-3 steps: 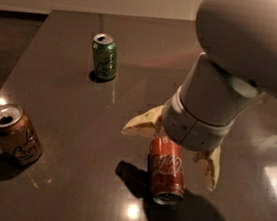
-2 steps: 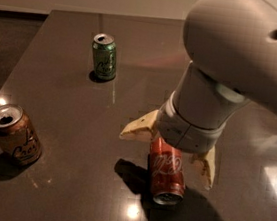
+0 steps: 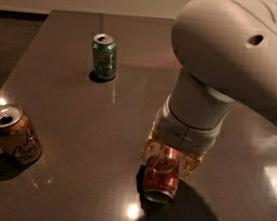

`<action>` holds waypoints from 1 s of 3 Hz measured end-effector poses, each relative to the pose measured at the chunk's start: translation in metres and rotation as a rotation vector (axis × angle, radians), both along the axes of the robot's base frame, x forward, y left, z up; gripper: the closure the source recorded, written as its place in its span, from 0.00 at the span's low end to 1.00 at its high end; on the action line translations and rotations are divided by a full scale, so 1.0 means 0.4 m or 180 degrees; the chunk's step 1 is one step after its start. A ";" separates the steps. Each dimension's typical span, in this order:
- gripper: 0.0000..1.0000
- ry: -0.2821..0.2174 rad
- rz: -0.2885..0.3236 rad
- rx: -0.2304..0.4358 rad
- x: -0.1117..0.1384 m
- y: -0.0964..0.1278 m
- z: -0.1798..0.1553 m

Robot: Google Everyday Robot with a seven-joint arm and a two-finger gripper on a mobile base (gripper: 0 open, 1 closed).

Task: Place coke can upright

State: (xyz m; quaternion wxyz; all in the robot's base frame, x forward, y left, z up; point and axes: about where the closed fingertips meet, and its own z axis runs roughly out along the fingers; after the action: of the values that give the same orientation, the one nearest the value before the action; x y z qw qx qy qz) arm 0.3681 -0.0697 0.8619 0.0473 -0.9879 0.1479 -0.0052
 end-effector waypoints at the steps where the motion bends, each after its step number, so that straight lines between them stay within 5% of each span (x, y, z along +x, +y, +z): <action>1: 0.73 0.0012 0.0071 0.0011 -0.006 0.001 0.018; 2: 0.97 0.0191 -0.0053 0.0149 -0.007 0.007 0.046; 3: 1.00 0.0458 -0.0359 0.0318 -0.004 0.024 0.074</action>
Offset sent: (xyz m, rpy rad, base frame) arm -0.0040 0.0075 0.0392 0.1275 0.1952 -0.1271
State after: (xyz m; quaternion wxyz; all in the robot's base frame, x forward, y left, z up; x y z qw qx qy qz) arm 0.3664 -0.0600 0.8914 0.0854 -0.9722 0.2063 0.0705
